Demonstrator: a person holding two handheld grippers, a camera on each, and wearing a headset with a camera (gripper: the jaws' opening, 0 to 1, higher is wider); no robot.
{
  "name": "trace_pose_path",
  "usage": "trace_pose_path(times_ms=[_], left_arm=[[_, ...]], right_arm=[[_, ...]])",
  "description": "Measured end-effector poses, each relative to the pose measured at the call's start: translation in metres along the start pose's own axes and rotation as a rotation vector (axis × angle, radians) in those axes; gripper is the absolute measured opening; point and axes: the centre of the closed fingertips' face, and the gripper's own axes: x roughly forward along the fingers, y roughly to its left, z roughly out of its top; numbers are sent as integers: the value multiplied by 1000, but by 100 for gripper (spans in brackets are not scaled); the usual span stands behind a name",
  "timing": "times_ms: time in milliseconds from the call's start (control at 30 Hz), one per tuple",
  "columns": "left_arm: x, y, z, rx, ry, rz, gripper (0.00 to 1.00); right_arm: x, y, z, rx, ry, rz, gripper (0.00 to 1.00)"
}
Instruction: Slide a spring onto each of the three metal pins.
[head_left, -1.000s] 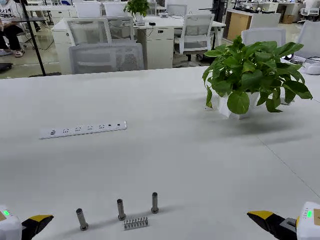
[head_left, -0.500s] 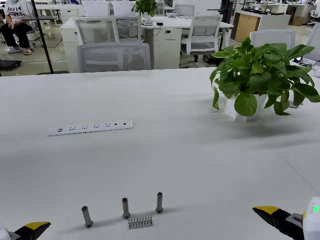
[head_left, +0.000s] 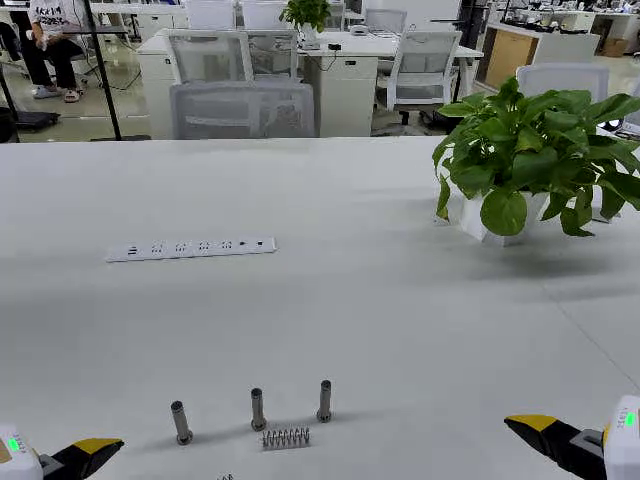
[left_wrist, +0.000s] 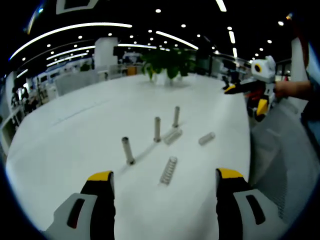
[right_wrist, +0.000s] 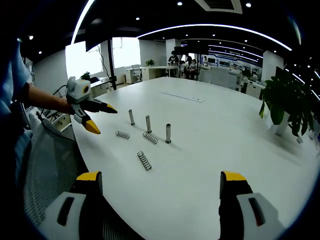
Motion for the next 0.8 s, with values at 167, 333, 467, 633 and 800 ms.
trace_pose_path(times_ms=[167, 333, 467, 633, 800], left_arm=[[5, 1, -4, 35, 9, 3, 76], [11, 0, -6, 85, 20, 1, 63], [18, 1, -10, 103, 35, 4, 54], [27, -1, -16, 129, 67, -15, 40], [32, 0, -19, 123, 80, -17, 34]], right_arm=[[3, -1, 0, -15, 14, 16, 99], [6, 1, 1, -29, 27, 30, 99], [10, 4, 3, -43, 38, 46, 99], [12, 6, 6, -58, 41, 53, 99], [13, 7, 6, -53, 41, 57, 99]])
